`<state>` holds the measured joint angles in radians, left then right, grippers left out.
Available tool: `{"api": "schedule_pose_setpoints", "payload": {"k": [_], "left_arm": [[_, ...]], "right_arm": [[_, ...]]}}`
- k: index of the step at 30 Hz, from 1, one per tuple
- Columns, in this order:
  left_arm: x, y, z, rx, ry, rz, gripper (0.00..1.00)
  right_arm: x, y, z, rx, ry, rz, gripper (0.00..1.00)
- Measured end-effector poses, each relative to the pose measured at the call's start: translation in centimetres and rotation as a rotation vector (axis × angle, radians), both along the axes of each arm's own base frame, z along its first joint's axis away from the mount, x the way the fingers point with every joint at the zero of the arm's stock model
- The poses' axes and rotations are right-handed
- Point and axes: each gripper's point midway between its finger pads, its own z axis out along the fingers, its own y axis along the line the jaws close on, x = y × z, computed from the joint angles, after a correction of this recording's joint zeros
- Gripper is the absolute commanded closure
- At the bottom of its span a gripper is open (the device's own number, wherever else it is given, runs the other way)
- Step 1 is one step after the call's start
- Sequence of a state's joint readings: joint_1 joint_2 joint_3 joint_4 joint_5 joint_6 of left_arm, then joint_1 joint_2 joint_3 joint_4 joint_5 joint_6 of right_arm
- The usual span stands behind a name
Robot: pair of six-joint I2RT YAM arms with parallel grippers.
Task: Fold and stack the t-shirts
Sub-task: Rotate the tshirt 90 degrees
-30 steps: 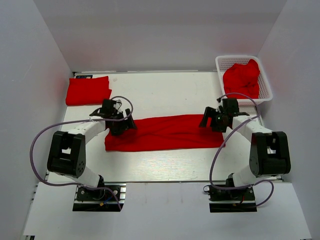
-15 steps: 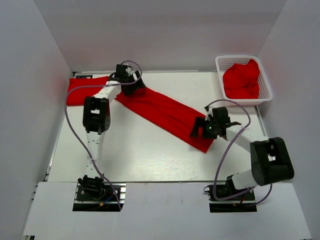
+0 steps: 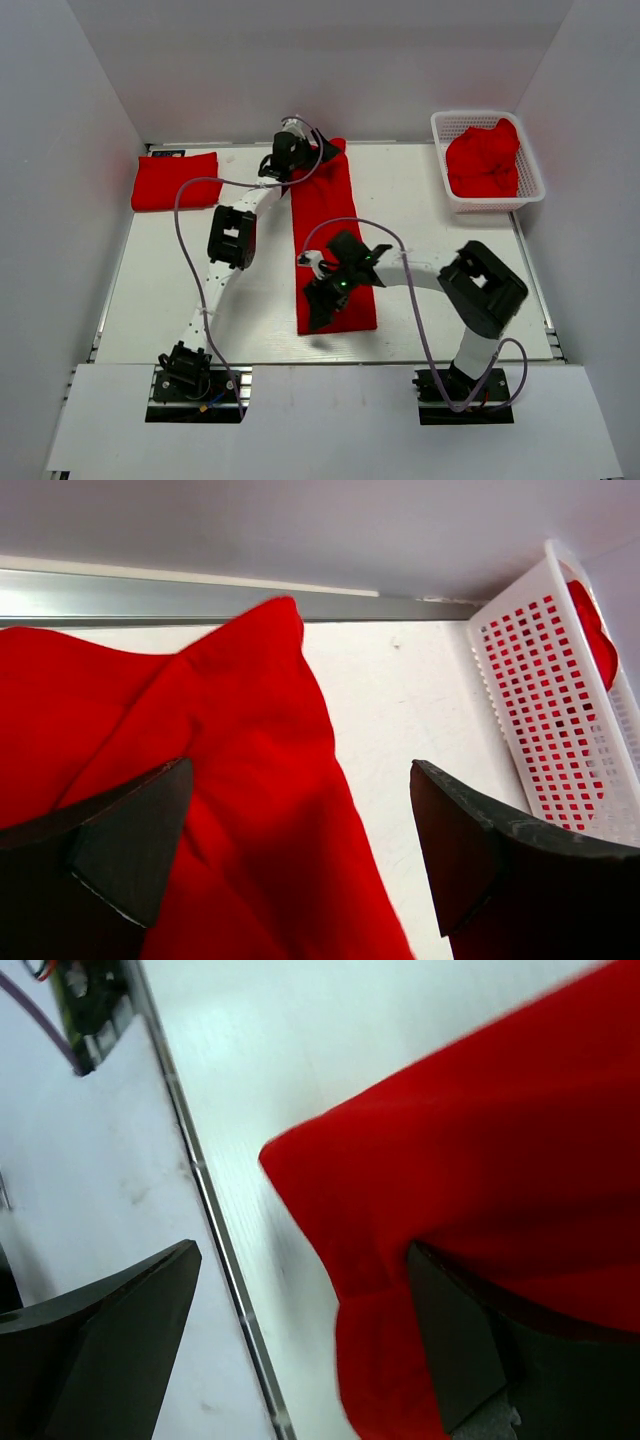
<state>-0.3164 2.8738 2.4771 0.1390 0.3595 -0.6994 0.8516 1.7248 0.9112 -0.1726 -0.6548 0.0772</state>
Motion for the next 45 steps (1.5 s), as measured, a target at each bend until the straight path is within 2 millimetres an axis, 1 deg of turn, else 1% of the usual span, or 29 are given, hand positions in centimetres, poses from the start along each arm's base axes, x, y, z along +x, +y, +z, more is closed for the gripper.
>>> {"api": "schedule_pose_setpoints", "payload": {"k": [2, 4, 8, 13, 15, 16, 18, 20, 21, 22, 23, 24, 26, 27, 29, 30, 31, 32, 33, 34, 35, 36, 37, 39, 40, 42, 43, 44, 45], "left_arm": [[-0.3, -1.2, 0.2, -0.003, -0.016, 0.000, 0.00], [-0.3, -1.9, 0.1, -0.006, -0.026, 0.007, 0.00], [0.1, -1.8, 0.3, -0.013, -0.051, 0.028, 0.00], [0.3, -1.6, 0.4, 0.009, -0.076, 0.035, 0.00], [0.5, -1.4, 0.5, 0.035, -0.092, 0.039, 0.00], [0.5, -1.2, 0.6, 0.053, -0.098, 0.038, 0.00], [0.5, -1.0, 1.4, 0.091, -0.117, 0.034, 0.00], [0.2, -0.5, 3.0, 0.138, -0.128, 0.028, 0.00], [0.0, -0.2, 4.5, 0.159, -0.137, 0.028, 0.00], [-0.4, 0.1, 6.4, 0.178, -0.153, 0.026, 0.00], [-0.8, 0.3, 8.9, 0.191, -0.178, 0.026, 0.00], [-1.3, 0.7, 11.6, 0.202, -0.203, 0.025, 0.00], [-2.7, 1.6, 18.2, 0.213, -0.280, 0.032, 0.00], [-3.9, 2.3, 22.3, 0.220, -0.325, 0.043, 0.00], [-6.8, 3.9, 28.9, 0.235, -0.378, 0.070, 0.00], [-8.4, 4.8, 31.7, 0.240, -0.402, 0.083, 0.00], [-10.3, 5.8, 33.9, 0.248, -0.414, 0.094, 0.00], [-12.6, 6.8, 35.3, 0.258, -0.411, 0.102, 0.00], [-15.0, 7.9, 35.3, 0.272, -0.381, 0.106, 0.00], [-17.3, 8.8, 34.7, 0.283, -0.350, 0.106, 0.00], [-19.2, 9.6, 33.5, 0.294, -0.308, 0.103, 0.00], [-21.2, 10.2, 31.5, 0.302, -0.264, 0.093, 0.00], [-23.1, 10.8, 28.8, 0.317, -0.204, 0.080, 0.00], [-26.3, 11.5, 22.0, 0.355, -0.038, 0.047, 0.00], [-28.0, 11.7, 17.9, 0.378, 0.064, 0.030, 0.00], [-31.7, 12.0, 10.6, 0.420, 0.256, -0.014, 0.00], [-33.7, 12.2, 7.6, 0.437, 0.338, -0.036, 0.00], [-36.3, 12.4, 4.6, 0.455, 0.428, -0.064, 0.00], [-38.9, 12.5, 2.1, 0.467, 0.506, -0.098, 0.00]], "right_arm": [[-0.4, 1.7, 0.1, 0.028, 0.000, 0.070, 0.10], [-0.9, 2.6, 0.3, 0.050, -0.007, 0.117, 0.10], [-1.4, 3.0, 0.3, 0.059, -0.031, 0.153, 0.10], [-0.8, 2.9, 0.6, 0.046, -0.072, 0.136, 0.10], [-0.4, 2.9, 1.6, 0.050, -0.102, 0.125, 0.10], [-0.1, 3.0, 2.5, 0.063, -0.125, 0.118, 0.10], [0.4, 3.4, 4.7, 0.104, -0.172, 0.111, 0.10], [0.9, 3.9, 7.4, 0.159, -0.226, 0.103, 0.10], [1.1, 4.1, 8.8, 0.185, -0.254, 0.097, 0.10], [1.2, 4.1, 10.0, 0.212, -0.280, 0.091, 0.10], [1.3, 4.0, 11.0, 0.227, -0.303, 0.078, 0.10], [1.5, 3.8, 12.2, 0.244, -0.334, 0.058, 0.10], [2.0, 3.1, 13.9, 0.254, -0.387, -0.008, 0.10], [2.5, 2.5, 14.4, 0.248, -0.415, -0.056, 0.10], [3.1, 1.1, 14.8, 0.228, -0.448, -0.156, 0.10], [3.5, 0.0, 14.6, 0.200, -0.463, -0.226, 0.10], [3.7, -1.0, 14.3, 0.174, -0.469, -0.279, 0.10], [4.0, -1.9, 13.9, 0.148, -0.469, -0.336, 0.10], [4.3, -3.0, 13.3, 0.112, -0.466, -0.400, 0.10], [4.5, -4.1, 12.5, 0.079, -0.456, -0.457, 0.10], [4.6, -5.1, 11.8, 0.051, -0.447, -0.509, 0.10], [4.4, -6.0, 10.9, 0.018, -0.430, -0.552, 0.10], [4.2, -7.0, 9.9, -0.017, -0.408, -0.592, 0.10], [3.5, -8.7, 8.2, -0.082, -0.362, -0.645, 0.10], [3.1, -9.3, 7.4, -0.115, -0.334, -0.663, 0.10], [2.3, -10.2, 6.1, -0.166, -0.280, -0.687, 0.10], [1.8, -10.6, 5.5, -0.188, -0.254, -0.691, 0.10], [1.5, -10.8, 5.0, -0.200, -0.229, -0.696, 0.10], [1.0, -11.1, 4.4, -0.216, -0.200, -0.700, 0.10]]}}
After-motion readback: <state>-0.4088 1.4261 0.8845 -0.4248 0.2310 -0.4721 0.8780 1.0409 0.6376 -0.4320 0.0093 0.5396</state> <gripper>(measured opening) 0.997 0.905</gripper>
